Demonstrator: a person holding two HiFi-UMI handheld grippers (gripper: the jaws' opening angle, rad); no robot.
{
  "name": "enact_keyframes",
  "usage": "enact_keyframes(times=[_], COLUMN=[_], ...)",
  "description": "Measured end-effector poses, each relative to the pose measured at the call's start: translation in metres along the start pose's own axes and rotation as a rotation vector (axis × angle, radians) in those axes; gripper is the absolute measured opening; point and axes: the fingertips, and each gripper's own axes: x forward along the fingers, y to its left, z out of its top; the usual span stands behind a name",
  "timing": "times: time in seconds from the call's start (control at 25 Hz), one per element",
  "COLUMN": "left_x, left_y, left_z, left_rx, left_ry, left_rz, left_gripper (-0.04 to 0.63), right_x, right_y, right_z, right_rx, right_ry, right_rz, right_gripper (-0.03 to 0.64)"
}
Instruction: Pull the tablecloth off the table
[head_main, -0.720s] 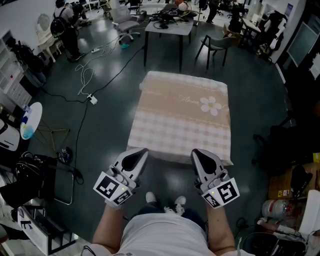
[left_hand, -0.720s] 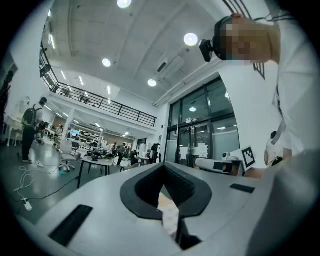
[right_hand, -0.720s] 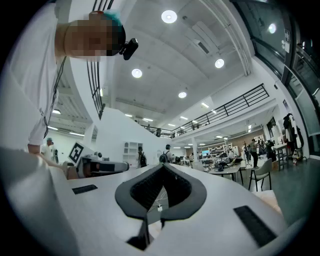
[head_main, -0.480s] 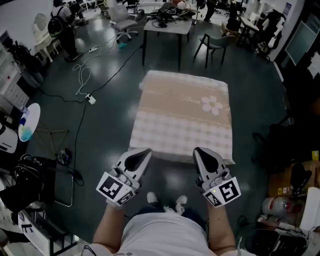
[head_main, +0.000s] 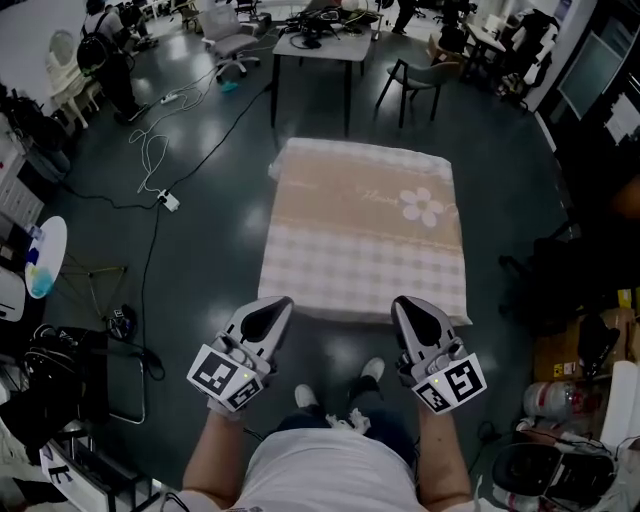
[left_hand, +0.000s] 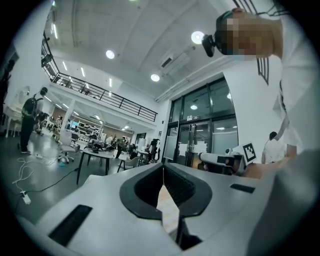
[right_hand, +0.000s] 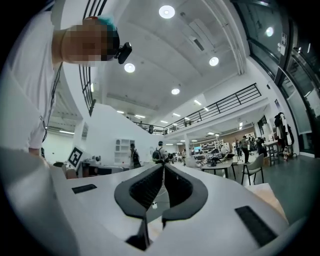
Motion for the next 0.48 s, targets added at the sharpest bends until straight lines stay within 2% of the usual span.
enact_keyframes(times=[0.2, 0.48], left_x=[0.023, 0.077], left_y=[0.017, 0.036], left_z=[-0.010, -0.009], left_rx=[0.001, 0.028], left_ry=[0.040, 0.073], left_rz=[0.034, 0.111], left_gripper=[0.014, 0.015], right_x=[0.009, 0.042], right_y=[-0.041, -0.103], right_z=[-0.002, -0.008], right_rx=[0.040, 0.069], right_ry=[-0.028, -0.025], right_rz=[-0.020, 0.048], right_gripper=[0.028, 0.028])
